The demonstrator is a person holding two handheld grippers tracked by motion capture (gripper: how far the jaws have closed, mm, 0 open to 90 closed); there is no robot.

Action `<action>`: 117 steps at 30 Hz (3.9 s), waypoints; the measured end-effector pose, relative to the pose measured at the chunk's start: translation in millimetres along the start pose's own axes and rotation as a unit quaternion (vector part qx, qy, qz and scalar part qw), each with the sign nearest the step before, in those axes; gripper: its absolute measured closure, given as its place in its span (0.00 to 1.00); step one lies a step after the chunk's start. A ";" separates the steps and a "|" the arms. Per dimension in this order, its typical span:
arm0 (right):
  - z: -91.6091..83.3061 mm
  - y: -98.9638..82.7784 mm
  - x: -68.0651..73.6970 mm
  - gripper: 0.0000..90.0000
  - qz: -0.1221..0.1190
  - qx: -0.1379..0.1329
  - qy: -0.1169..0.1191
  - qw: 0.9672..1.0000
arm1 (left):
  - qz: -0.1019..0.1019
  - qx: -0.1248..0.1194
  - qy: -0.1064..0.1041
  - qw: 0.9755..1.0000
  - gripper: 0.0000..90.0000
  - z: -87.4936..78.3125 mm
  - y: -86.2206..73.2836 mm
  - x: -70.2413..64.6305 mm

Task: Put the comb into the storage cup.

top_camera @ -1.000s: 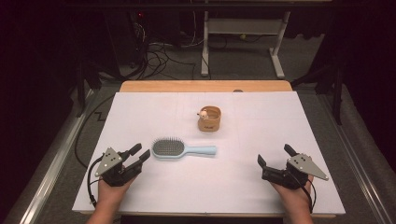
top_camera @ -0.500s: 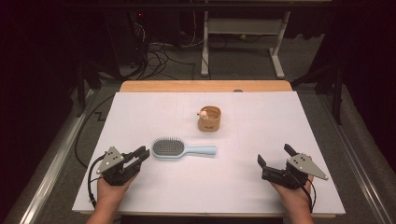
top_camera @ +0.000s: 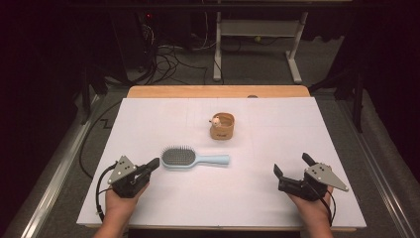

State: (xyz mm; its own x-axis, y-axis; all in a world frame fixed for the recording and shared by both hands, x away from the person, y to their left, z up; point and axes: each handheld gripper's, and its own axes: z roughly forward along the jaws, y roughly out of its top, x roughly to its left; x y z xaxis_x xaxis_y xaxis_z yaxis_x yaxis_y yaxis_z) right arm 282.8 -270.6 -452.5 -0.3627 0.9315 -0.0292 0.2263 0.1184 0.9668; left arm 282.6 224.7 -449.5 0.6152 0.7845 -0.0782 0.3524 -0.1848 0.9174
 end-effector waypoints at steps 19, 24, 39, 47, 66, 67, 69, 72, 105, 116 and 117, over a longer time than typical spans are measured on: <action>1.3 -0.4 0.7 0.00 0.000 0.002 0.001 1.000 | -0.017 0.024 -0.019 0.999 1.00 15.3 4.9 -11.4; 1.1 -0.3 1.0 0.00 -0.002 0.001 0.002 1.000 | -0.008 0.033 -0.023 0.999 1.00 20.6 6.1 -16.4; 1.6 -1.1 1.5 0.00 0.002 0.003 0.005 1.000 | -0.004 0.059 -0.025 0.998 1.00 56.4 21.7 -36.6; 0.0 -1.5 -0.8 0.00 0.008 0.000 0.006 1.000 | 0.015 0.098 -0.006 0.995 1.00 101.1 47.4 -56.4; -1.3 -1.3 -2.6 0.00 0.012 -0.003 0.007 1.000 | 0.053 0.209 0.060 0.975 1.00 162.3 54.7 -74.9; -1.3 -1.3 -2.7 0.00 0.013 -0.003 0.007 1.000 | 0.053 0.210 0.059 0.975 1.00 162.6 54.7 -74.6; -1.2 -1.3 -2.6 0.00 0.012 -0.003 0.007 1.000 | 0.054 0.213 0.060 0.974 1.00 163.8 54.7 -73.3; -1.0 -1.3 -2.0 0.00 0.011 -0.003 0.008 1.000 | 0.057 0.221 0.065 0.971 1.00 166.2 54.4 -71.0; -3.4 -2.1 -2.7 0.00 0.022 -0.002 0.004 1.000 | 0.168 0.273 -0.010 0.947 1.00 115.8 33.4 -84.7; -3.8 -2.2 -4.5 0.00 0.030 -0.005 0.006 1.000 | 0.170 0.274 -0.030 0.946 1.00 91.8 22.6 -82.5; -3.9 -2.2 -4.6 0.00 0.031 -0.005 0.005 0.999 | 0.170 0.274 -0.030 0.946 1.00 89.9 21.8 -81.8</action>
State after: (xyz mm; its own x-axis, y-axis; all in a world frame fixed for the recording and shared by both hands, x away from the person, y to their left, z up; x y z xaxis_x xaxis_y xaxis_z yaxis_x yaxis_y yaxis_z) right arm 280.4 -276.5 -453.5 -0.3581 0.9331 0.0335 0.2404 0.0575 0.9690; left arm 303.4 103.3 -458.2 0.7918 0.5924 0.1487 0.4289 -0.7126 0.5552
